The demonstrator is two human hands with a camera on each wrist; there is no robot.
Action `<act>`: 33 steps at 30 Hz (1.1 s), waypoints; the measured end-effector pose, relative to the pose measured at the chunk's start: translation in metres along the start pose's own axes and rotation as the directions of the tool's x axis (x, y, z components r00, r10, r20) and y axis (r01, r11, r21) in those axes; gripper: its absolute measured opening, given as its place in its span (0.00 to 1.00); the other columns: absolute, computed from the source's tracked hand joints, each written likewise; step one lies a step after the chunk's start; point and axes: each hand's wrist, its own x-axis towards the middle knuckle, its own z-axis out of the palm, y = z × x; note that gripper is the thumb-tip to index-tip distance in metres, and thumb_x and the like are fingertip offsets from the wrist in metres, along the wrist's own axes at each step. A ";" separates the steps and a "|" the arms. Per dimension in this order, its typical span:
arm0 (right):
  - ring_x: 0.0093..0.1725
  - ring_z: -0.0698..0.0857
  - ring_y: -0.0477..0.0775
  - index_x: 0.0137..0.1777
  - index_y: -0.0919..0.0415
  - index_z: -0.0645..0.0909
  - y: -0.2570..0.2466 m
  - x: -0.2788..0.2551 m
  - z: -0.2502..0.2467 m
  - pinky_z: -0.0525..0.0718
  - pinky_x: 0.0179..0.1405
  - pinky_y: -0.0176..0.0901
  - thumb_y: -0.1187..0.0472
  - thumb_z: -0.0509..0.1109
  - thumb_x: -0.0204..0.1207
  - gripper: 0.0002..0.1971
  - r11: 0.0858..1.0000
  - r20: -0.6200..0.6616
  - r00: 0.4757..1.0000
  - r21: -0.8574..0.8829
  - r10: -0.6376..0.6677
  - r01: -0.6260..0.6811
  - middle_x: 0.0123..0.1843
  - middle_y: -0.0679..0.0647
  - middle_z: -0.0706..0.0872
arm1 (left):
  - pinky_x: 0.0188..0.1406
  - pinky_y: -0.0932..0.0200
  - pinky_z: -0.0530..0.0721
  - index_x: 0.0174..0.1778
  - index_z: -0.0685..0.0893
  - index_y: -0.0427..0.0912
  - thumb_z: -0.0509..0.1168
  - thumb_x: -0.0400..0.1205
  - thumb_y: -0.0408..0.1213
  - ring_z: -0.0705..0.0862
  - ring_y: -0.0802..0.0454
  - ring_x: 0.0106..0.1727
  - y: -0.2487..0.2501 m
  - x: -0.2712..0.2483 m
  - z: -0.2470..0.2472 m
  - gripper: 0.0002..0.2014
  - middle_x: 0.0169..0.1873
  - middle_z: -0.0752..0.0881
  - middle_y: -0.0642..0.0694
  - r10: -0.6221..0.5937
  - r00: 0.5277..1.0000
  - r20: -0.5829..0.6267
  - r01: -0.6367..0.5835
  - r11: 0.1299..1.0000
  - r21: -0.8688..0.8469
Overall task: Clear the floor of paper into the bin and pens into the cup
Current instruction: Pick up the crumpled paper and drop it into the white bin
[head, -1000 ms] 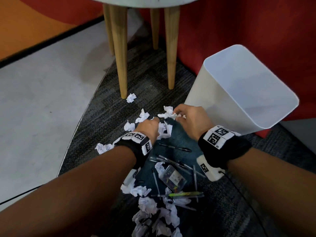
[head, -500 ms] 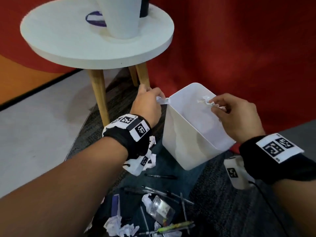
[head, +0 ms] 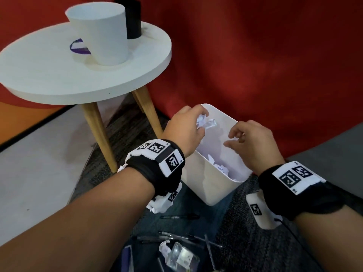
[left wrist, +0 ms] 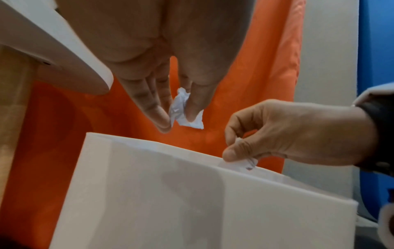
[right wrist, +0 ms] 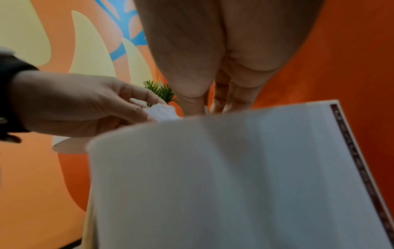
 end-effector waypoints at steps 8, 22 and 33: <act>0.32 0.75 0.42 0.38 0.53 0.84 0.000 0.002 0.002 0.70 0.32 0.27 0.60 0.82 0.67 0.08 0.999 -0.062 0.997 -0.011 -0.040 0.039 0.35 0.47 0.77 | 0.68 0.50 0.75 0.77 0.67 0.61 0.70 0.79 0.46 0.80 0.50 0.67 0.000 -0.001 0.007 0.30 0.66 0.83 0.55 -0.001 0.967 0.255 -0.070 0.961 0.268; 0.46 0.84 0.52 0.49 0.57 0.85 -0.048 -0.032 0.009 0.81 0.48 0.48 0.52 0.66 0.80 0.10 0.942 -0.004 0.943 0.022 -0.334 0.334 0.45 0.51 0.88 | 0.38 0.57 0.80 0.42 0.82 0.48 0.64 0.73 0.35 0.79 0.54 0.34 -0.026 -0.081 0.016 0.05 0.29 0.80 0.53 -0.025 0.984 0.178 0.041 0.995 -0.091; 0.38 0.85 0.58 0.50 0.49 0.79 -0.048 -0.141 0.119 0.77 0.32 0.43 0.47 0.62 0.80 0.09 0.715 0.838 0.309 0.129 -0.449 0.687 0.42 0.50 0.86 | 0.42 0.60 0.73 0.51 0.84 0.42 0.67 0.79 0.39 0.84 0.42 0.52 -0.138 -0.190 0.090 0.08 0.50 0.87 0.41 -0.308 0.659 0.686 0.211 0.951 0.225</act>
